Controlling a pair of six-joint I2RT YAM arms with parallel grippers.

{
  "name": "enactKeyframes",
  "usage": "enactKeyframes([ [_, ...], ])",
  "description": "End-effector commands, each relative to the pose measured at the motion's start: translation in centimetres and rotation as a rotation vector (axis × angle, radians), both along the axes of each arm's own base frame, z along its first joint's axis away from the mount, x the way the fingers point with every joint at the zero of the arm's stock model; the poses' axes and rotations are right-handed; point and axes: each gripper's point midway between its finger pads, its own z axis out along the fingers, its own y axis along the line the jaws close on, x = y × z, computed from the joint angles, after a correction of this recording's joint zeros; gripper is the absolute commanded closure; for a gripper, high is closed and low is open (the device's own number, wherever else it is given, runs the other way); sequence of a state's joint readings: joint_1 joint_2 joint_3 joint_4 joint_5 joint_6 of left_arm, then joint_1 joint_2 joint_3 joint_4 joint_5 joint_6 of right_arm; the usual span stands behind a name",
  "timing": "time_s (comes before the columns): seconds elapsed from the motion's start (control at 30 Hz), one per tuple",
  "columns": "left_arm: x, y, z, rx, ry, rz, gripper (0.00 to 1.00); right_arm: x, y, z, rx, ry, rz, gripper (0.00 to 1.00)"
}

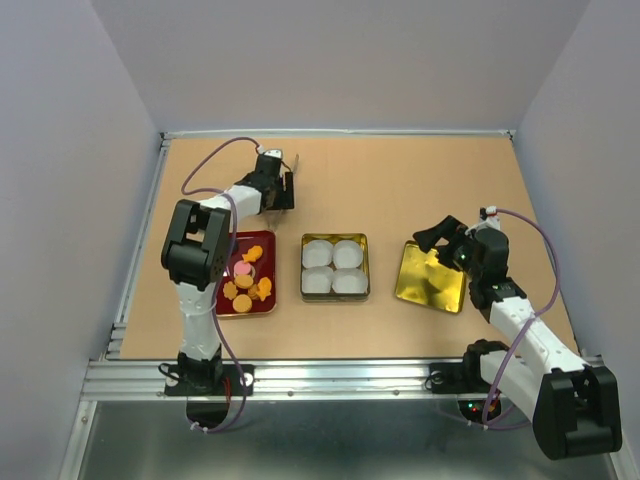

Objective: Pack the cookies

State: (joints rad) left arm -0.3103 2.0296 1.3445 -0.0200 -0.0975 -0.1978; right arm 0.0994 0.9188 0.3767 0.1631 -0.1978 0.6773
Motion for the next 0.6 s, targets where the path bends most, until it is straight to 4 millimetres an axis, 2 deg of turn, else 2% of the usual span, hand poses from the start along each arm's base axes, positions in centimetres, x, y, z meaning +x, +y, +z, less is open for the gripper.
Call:
enactKeyframes([
  [0.0, -0.5, 0.4, -1.4, 0.025, 0.065, 0.016, 0.27, -0.1, -0.1, -0.4, -0.012, -0.006, -0.003, 0.0],
  [0.03, -0.4, 0.6, -1.3, 0.031, 0.069, 0.026, 0.43, -0.1, -0.1, -0.4, -0.013, -0.006, -0.006, 0.0],
  [0.13, -0.3, 0.3, -1.2, 0.03, 0.079, 0.018, 0.64, -0.1, -0.1, -0.3, -0.014, -0.01, -0.004, 0.0],
  [0.2, -0.3, 0.3, -0.8, 0.028, 0.075, 0.016, 0.73, -0.1, -0.1, -0.3, -0.014, -0.01, -0.004, 0.0],
  [0.23, -0.4, 0.3, -0.5, 0.026, 0.073, 0.015, 0.74, 0.0, -0.1, -0.1, -0.016, -0.015, -0.003, 0.0],
  [0.33, -0.1, 0.1, 2.3, 0.005, 0.035, 0.015, 0.78, 0.1, 0.0, 0.3, -0.016, -0.023, 0.002, 0.0],
  [0.4, 0.5, -0.1, 5.7, -0.014, -0.016, 0.015, 0.78, 0.3, 0.1, 1.1, -0.007, -0.037, 0.006, 0.0],
  [0.47, 0.5, -0.3, 8.0, -0.023, -0.031, 0.004, 0.78, 0.5, 0.3, 2.0, 0.018, -0.045, 0.003, 0.0],
  [0.53, 0.7, -1.0, 12.5, -0.055, -0.084, -0.032, 0.78, 1.1, 0.7, 3.8, 0.058, -0.064, 0.005, 0.0],
  [0.57, 0.8, -1.2, 13.9, -0.066, -0.099, -0.048, 0.79, 1.4, 1.0, 4.4, 0.076, -0.068, 0.01, 0.0],
])
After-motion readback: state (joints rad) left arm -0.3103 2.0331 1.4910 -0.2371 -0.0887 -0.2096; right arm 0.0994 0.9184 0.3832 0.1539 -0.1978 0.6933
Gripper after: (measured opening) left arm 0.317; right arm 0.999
